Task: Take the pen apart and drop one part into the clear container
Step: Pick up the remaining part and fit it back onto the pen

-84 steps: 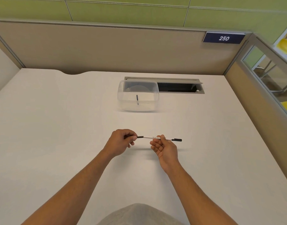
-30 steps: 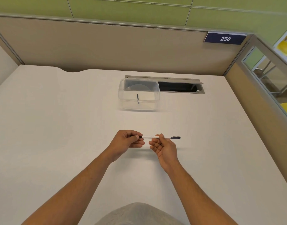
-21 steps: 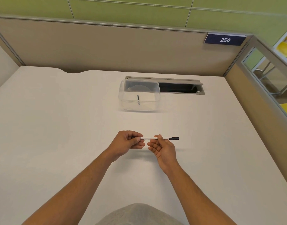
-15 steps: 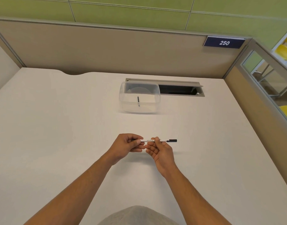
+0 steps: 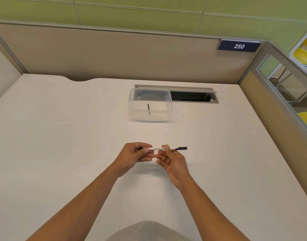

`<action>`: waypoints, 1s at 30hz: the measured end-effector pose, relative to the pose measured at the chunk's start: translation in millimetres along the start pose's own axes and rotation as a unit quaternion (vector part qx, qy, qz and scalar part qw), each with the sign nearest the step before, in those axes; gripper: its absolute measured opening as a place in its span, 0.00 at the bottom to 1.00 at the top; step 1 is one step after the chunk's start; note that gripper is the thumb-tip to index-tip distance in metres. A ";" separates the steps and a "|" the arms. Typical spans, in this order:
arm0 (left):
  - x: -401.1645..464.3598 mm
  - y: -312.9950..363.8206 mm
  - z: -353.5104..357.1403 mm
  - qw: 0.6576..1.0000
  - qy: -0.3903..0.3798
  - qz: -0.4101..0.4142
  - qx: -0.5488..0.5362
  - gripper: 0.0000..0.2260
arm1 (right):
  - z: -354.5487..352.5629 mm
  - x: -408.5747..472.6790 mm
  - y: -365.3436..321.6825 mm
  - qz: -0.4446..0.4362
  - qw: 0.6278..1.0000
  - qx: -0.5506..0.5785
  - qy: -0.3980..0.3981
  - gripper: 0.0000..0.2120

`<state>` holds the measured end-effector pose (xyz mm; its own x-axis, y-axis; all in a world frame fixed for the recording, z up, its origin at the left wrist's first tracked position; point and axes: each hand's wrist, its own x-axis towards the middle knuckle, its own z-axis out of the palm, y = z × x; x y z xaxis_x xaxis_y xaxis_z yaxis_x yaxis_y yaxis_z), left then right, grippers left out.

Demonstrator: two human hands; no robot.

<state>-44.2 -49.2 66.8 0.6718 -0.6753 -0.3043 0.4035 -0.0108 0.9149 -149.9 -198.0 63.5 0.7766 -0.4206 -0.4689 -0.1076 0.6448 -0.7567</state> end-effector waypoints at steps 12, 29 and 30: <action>0.2 -3.2 -9.0 1.000 -0.005 -0.006 -0.003 0.07 | 4.2 0.8 -44.2 -0.359 0.708 -0.607 -0.021 0.15; -0.4 1.6 -21.8 0.998 0.044 0.020 0.036 0.05 | 14.1 2.4 -46.3 -0.246 0.670 -0.695 -0.084 0.07; 0.0 2.0 -24.0 0.997 0.052 0.025 0.041 0.04 | 13.6 2.5 -46.6 -0.247 0.670 -0.695 -0.081 0.07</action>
<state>-28.5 -31.5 62.3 0.7531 -0.5957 -0.2791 0.3180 -0.0417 0.9472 -134.5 -220.5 103.8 0.9759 -0.2158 -0.0337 -0.1988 -0.8135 -0.5466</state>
